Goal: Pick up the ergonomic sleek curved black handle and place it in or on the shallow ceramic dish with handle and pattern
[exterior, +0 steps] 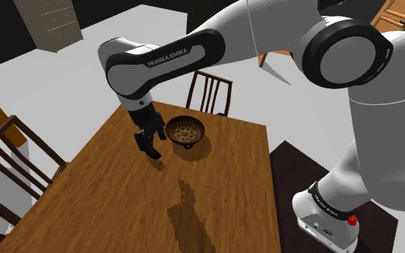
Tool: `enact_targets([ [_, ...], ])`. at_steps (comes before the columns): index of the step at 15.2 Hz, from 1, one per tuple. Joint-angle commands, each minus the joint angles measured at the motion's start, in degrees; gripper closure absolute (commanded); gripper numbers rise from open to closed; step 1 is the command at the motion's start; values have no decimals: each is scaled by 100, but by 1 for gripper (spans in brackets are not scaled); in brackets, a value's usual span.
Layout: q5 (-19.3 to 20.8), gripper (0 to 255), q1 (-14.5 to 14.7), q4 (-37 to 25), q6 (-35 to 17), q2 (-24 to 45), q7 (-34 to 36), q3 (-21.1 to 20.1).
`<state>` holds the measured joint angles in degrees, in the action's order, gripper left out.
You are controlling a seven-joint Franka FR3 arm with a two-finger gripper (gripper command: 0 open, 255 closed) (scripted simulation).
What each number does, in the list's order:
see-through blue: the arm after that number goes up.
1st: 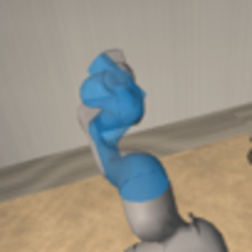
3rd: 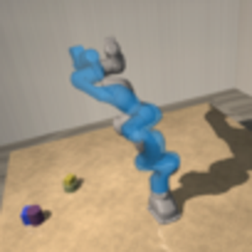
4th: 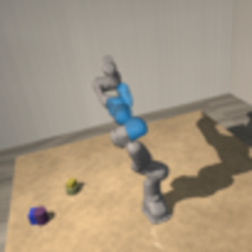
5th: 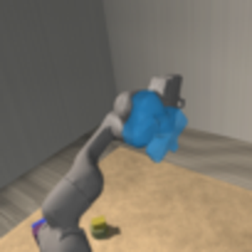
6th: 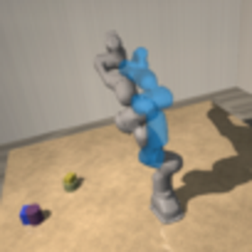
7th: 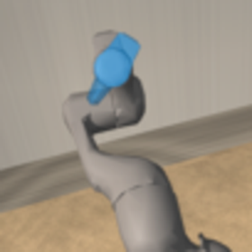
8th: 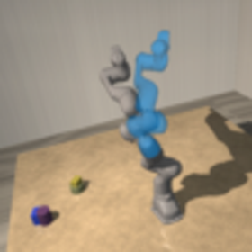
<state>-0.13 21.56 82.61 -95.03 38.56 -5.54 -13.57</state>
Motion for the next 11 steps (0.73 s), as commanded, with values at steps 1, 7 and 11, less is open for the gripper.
enact_targets([
  [1,0,255,0,1,-1,0,0,0],
  [7,0,255,0,1,-1,0,0,0],
  [11,0,0,0,1,-1,0,0,0],
])
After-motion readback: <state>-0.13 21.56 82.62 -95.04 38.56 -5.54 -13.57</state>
